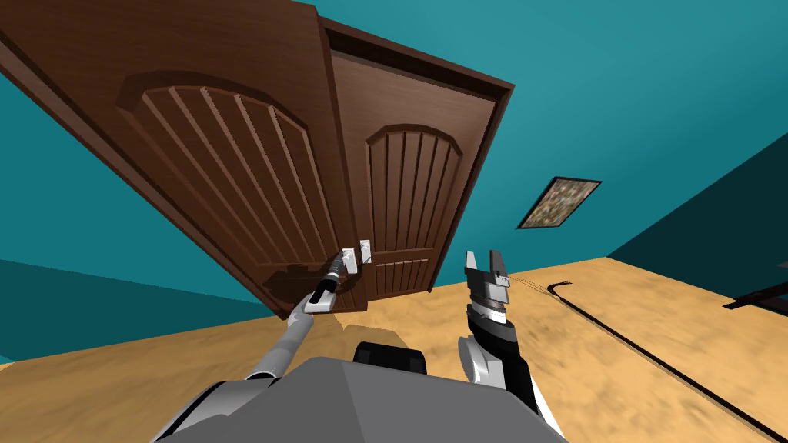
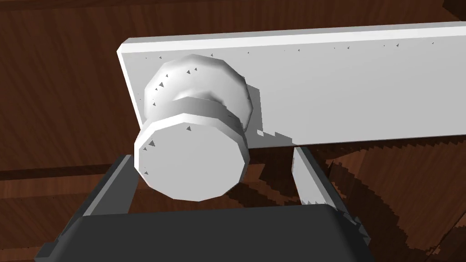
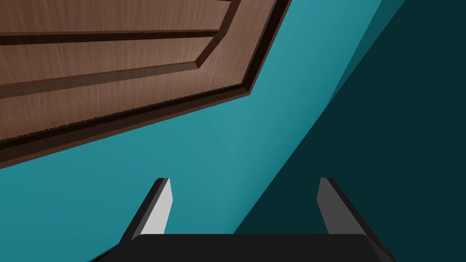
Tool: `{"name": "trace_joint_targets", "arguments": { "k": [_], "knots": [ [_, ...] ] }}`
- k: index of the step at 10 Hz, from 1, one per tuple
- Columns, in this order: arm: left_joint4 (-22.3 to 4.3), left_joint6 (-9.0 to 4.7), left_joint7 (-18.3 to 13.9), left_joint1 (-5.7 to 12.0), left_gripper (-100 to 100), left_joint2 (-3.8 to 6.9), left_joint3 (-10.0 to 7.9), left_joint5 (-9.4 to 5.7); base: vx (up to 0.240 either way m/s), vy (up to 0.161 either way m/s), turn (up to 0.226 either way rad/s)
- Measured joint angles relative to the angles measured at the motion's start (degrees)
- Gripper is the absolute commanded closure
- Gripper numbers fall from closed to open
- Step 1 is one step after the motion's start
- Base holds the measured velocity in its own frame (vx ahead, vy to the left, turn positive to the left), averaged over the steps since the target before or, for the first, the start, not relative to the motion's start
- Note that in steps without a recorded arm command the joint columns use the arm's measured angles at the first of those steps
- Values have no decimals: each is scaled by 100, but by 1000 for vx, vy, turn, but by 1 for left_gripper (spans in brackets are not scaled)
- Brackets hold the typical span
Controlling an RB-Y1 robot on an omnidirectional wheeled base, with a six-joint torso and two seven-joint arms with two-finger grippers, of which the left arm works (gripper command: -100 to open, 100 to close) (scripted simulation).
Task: Pull the door open
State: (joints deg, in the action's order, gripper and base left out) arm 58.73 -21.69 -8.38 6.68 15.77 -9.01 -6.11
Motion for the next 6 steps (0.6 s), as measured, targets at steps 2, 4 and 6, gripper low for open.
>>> {"name": "trace_joint_targets", "arguments": {
  "k": [2, 4, 6],
  "knots": [
    [18, -4, 1, 14, 100, 11, -11, -2, -27, 21, -15],
    [9, 5, 4, 4, 100, -7, 8, 3, -16, 3, -2],
    [3, 9, 4, -5, 100, -13, 13, 4, -69, 19, -13]
  ]
}}
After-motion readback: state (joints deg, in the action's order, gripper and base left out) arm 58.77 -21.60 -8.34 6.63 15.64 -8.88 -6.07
